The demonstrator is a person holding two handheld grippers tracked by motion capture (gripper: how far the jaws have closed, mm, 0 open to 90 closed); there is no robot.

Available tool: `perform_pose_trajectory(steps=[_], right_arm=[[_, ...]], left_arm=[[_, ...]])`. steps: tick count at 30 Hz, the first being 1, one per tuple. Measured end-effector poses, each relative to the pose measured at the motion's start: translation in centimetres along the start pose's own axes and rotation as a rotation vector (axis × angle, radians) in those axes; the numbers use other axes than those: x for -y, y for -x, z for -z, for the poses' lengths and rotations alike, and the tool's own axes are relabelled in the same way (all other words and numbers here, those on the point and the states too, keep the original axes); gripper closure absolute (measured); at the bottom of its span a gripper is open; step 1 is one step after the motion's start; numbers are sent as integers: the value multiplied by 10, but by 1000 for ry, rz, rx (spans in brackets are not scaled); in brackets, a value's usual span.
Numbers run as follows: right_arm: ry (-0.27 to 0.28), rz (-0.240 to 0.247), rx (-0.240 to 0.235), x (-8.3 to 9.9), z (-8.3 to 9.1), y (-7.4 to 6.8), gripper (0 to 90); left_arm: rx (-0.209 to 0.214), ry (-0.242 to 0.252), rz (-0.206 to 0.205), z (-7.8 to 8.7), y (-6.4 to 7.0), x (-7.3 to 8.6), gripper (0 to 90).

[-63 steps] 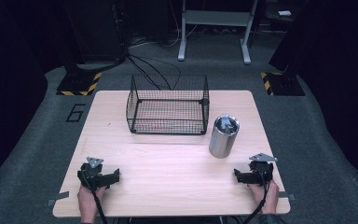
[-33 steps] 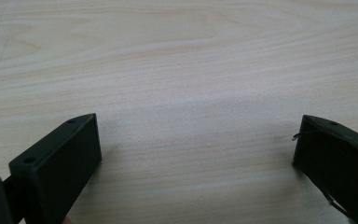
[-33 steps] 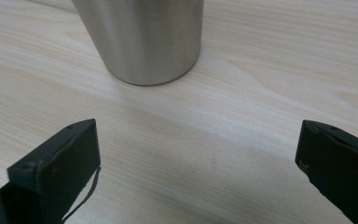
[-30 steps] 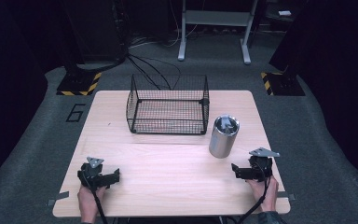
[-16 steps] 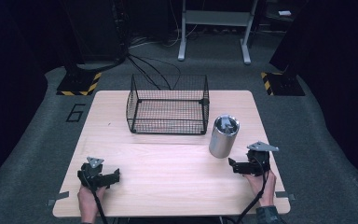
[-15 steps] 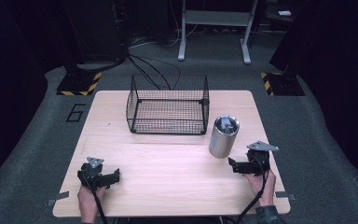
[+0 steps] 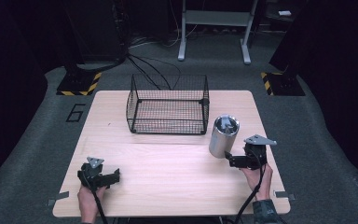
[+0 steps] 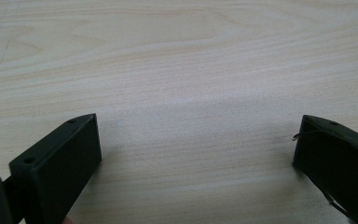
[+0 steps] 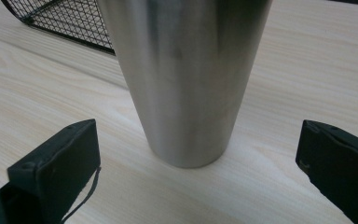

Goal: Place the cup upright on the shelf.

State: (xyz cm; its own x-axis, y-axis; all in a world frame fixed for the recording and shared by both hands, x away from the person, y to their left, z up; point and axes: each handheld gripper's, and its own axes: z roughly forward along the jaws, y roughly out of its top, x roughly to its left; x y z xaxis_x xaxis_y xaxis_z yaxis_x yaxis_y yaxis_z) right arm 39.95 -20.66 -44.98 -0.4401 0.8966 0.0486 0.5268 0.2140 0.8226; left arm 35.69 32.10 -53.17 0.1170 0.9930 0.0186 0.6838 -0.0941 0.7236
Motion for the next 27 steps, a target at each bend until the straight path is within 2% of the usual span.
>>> perform_pose_trajectory(steps=[8,23,27], right_arm=[[20,4,-7,-14,-3,-1,0],[95,-10,-12,-34,-12,-1,0],[96,-11,-20,-37,-16,-2,0]], left_arm=[[-1,2,-2,0,0,0,4],[-1,2,-1,0,0,0,4],[-1,2,-1,0,0,0,4]])
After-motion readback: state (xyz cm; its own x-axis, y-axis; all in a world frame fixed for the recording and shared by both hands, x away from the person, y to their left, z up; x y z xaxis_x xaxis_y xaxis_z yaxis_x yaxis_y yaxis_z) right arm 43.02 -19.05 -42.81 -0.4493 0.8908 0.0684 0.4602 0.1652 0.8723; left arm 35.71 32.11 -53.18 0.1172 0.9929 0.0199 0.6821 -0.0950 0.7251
